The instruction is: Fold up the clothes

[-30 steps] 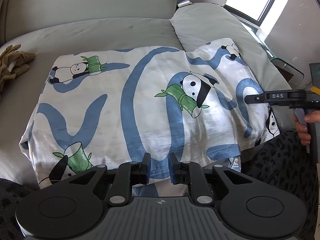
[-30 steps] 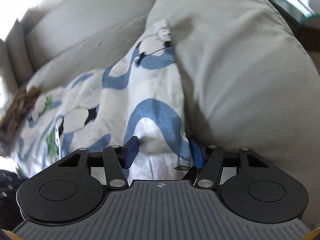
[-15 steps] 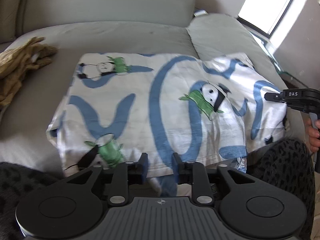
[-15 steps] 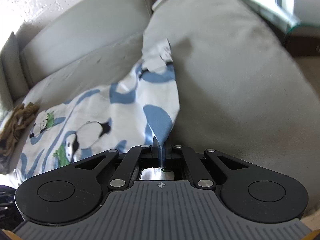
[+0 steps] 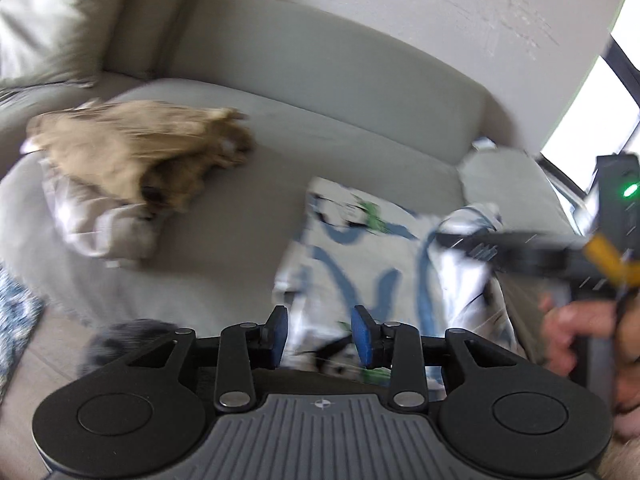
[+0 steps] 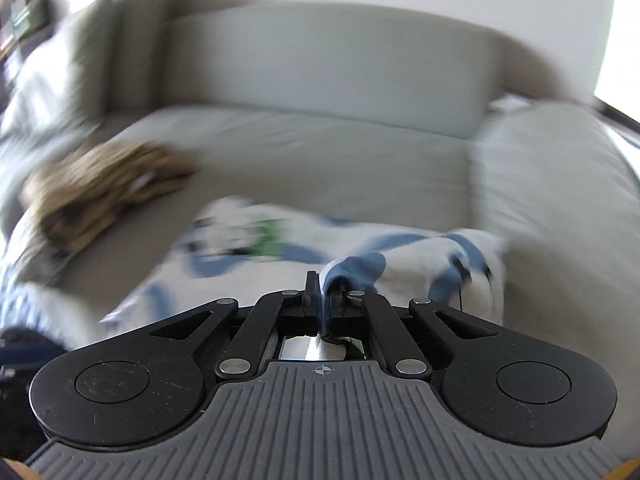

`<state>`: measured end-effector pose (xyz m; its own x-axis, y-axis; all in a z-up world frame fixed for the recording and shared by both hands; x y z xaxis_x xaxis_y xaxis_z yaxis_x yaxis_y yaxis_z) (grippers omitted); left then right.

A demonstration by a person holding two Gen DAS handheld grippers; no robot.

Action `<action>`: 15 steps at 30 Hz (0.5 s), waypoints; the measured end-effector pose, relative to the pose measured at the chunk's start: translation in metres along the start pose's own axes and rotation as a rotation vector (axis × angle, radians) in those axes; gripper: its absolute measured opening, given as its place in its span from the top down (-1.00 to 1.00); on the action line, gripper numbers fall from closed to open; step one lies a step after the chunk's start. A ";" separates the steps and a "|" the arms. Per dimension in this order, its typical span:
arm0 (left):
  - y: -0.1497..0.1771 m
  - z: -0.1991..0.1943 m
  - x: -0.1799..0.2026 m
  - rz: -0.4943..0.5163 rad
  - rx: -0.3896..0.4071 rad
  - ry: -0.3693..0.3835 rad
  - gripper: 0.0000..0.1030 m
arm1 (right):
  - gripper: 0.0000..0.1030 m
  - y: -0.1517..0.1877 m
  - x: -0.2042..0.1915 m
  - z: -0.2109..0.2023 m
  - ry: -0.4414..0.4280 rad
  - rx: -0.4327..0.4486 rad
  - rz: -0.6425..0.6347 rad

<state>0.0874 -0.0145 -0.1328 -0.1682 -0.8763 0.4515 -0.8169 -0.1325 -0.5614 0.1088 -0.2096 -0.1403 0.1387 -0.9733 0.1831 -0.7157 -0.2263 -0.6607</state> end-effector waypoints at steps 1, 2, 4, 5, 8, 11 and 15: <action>-0.002 -0.003 -0.008 -0.019 0.006 -0.010 0.36 | 0.97 -0.005 -0.024 0.009 -0.035 -0.013 -0.049; -0.004 -0.005 -0.015 -0.034 0.011 -0.015 0.36 | 0.96 -0.010 -0.048 0.018 -0.071 -0.027 -0.098; -0.006 -0.008 -0.024 -0.052 0.018 -0.009 0.36 | 0.78 -0.011 -0.067 0.022 -0.145 -0.046 -0.082; -0.006 -0.008 -0.025 -0.055 0.019 -0.001 0.36 | 0.62 -0.011 -0.075 0.023 -0.182 -0.055 -0.069; -0.005 -0.004 -0.019 -0.038 0.013 0.040 0.34 | -0.06 -0.013 -0.085 0.019 -0.272 -0.056 -0.005; -0.001 0.009 -0.002 0.016 -0.006 0.075 0.23 | -0.08 -0.010 -0.042 -0.003 -0.274 -0.011 0.132; 0.008 0.035 0.020 0.084 -0.047 0.084 0.11 | -0.08 0.011 0.018 -0.017 -0.227 -0.014 0.303</action>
<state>0.0967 -0.0492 -0.1523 -0.2817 -0.8410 0.4620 -0.8227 -0.0361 -0.5673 0.0913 -0.2294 -0.1316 0.0665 -0.9802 -0.1865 -0.7565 0.0724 -0.6500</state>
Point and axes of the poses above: each gripper's, at about its wrist camera, not at the fingertips, and z roughly the way its jaws point, x to its right, y to its underside, the point moved 10 cm from there along z, roughly the way its jaws point, and after that the axes turned 14 degrees about -z, right-handed, at the moved point
